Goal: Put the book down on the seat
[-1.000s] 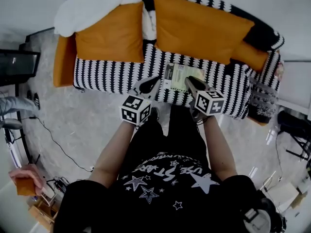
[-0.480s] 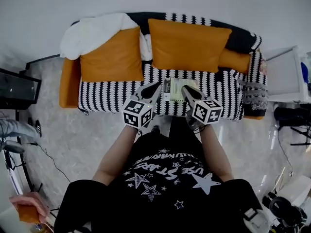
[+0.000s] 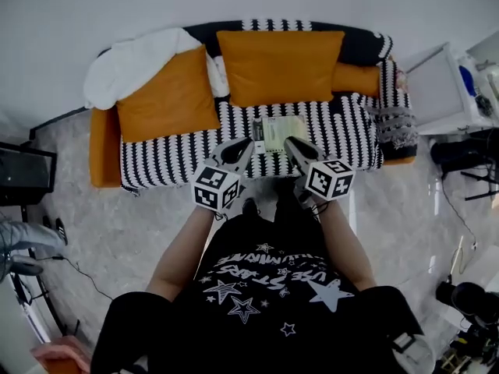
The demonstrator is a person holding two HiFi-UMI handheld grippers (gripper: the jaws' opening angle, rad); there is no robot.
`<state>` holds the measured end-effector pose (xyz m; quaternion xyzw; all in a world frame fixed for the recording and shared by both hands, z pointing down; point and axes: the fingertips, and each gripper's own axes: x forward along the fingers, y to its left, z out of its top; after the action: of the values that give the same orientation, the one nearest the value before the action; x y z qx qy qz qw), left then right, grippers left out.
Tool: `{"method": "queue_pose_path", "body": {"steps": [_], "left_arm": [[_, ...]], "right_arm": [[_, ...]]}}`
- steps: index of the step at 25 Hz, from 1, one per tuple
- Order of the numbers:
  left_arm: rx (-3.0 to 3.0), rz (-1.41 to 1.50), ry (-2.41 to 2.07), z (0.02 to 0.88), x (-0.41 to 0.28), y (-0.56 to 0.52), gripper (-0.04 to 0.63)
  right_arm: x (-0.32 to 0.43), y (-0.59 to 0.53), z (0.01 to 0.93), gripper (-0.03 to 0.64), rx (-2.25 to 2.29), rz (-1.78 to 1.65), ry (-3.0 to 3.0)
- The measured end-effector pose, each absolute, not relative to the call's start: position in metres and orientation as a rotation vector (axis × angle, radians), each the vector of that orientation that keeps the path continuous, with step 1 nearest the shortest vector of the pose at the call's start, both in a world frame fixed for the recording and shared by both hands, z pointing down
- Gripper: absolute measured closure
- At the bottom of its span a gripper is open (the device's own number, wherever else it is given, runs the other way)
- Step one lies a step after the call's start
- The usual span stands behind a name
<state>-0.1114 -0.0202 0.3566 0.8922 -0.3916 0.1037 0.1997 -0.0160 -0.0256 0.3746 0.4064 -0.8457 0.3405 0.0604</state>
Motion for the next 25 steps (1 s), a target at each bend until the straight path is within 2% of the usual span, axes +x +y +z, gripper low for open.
{"method": "queue_pose_path", "body": {"steps": [14, 25], "left_arm": [[2.476, 0.304, -1.147, 0.347, -0.098, 0.013, 0.578], [2.496, 0.322, -1.107, 0.342, -0.038, 0.077, 0.578]], "right_arm": [[0.003, 0.005, 0.360, 0.571, 1.179, 1.018, -2.595], [0.054, 0.072, 0.360, 0.571, 1.195, 1.042, -2.587]]}}
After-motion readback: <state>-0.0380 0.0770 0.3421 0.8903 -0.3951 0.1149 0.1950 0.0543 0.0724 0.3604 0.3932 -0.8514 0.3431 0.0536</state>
